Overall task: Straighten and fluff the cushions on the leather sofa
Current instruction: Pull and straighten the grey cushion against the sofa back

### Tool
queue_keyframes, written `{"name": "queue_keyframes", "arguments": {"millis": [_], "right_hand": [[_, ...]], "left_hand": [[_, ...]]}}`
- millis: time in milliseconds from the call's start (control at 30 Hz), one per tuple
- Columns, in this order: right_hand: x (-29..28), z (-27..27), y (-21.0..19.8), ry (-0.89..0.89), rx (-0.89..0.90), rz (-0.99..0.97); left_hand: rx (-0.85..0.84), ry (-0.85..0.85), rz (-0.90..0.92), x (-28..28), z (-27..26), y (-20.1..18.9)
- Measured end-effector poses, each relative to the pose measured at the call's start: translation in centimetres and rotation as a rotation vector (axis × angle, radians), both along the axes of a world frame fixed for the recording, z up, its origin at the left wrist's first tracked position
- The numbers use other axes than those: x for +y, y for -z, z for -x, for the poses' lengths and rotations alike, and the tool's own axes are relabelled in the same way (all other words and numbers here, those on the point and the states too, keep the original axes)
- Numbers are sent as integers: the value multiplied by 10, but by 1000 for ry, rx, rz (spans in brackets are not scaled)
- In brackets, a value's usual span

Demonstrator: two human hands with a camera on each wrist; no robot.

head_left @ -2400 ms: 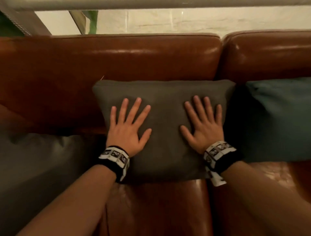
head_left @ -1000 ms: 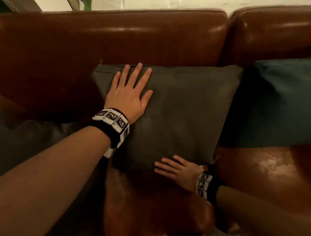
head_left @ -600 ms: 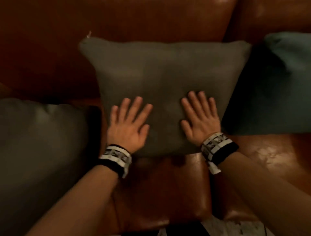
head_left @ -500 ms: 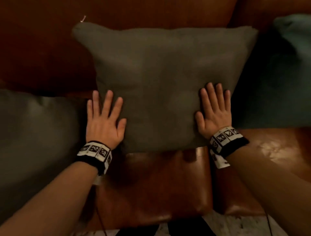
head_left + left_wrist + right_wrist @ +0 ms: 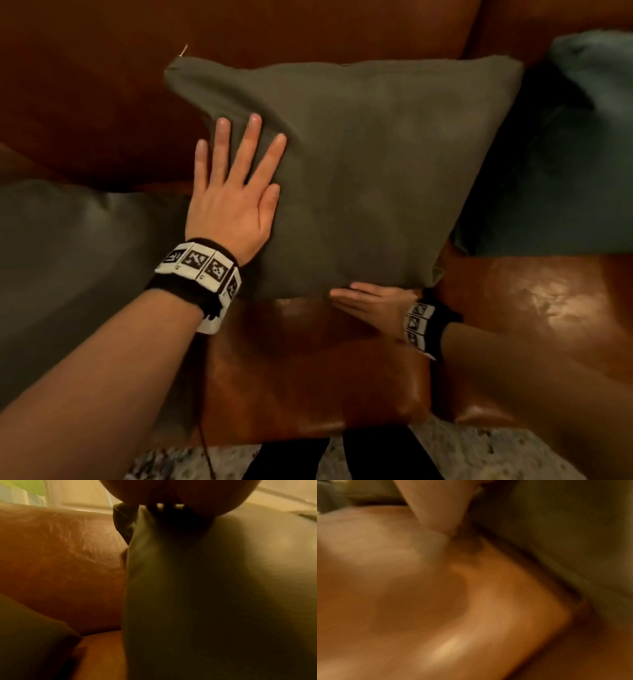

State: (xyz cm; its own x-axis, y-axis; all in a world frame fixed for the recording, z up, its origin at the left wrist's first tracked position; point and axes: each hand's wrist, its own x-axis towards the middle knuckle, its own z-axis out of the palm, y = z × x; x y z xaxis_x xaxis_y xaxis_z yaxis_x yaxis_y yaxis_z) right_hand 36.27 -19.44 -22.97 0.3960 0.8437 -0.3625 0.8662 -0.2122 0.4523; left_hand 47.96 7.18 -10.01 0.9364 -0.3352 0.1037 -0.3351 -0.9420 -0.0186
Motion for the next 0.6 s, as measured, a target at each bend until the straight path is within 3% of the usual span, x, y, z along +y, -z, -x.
{"name": "queue_keyframes", "arguments": {"millis": [100, 200, 267, 333, 400, 500, 600], "right_hand": [[-5, 17, -12, 26, 125, -274], [7, 13, -31, 25, 217, -509], [-9, -12, -32, -6, 146, -413], [-52, -40, -27, -61, 24, -176], [-93, -58, -34, -113, 39, -45], [-104, -61, -47, -107, 147, -44], [-94, -44, -53, -30, 268, -218]], "left_hand": [[-100, -27, 111, -19, 25, -2], [-97, 268, 123, -57, 65, 25], [-46, 471, 5, -59, 80, 55], [24, 585, -167, -28, 80, 80], [104, 699, -301, 13, 80, 96], [172, 752, -318, 40, 82, 97], [225, 724, -278, 23, 95, 77]]}}
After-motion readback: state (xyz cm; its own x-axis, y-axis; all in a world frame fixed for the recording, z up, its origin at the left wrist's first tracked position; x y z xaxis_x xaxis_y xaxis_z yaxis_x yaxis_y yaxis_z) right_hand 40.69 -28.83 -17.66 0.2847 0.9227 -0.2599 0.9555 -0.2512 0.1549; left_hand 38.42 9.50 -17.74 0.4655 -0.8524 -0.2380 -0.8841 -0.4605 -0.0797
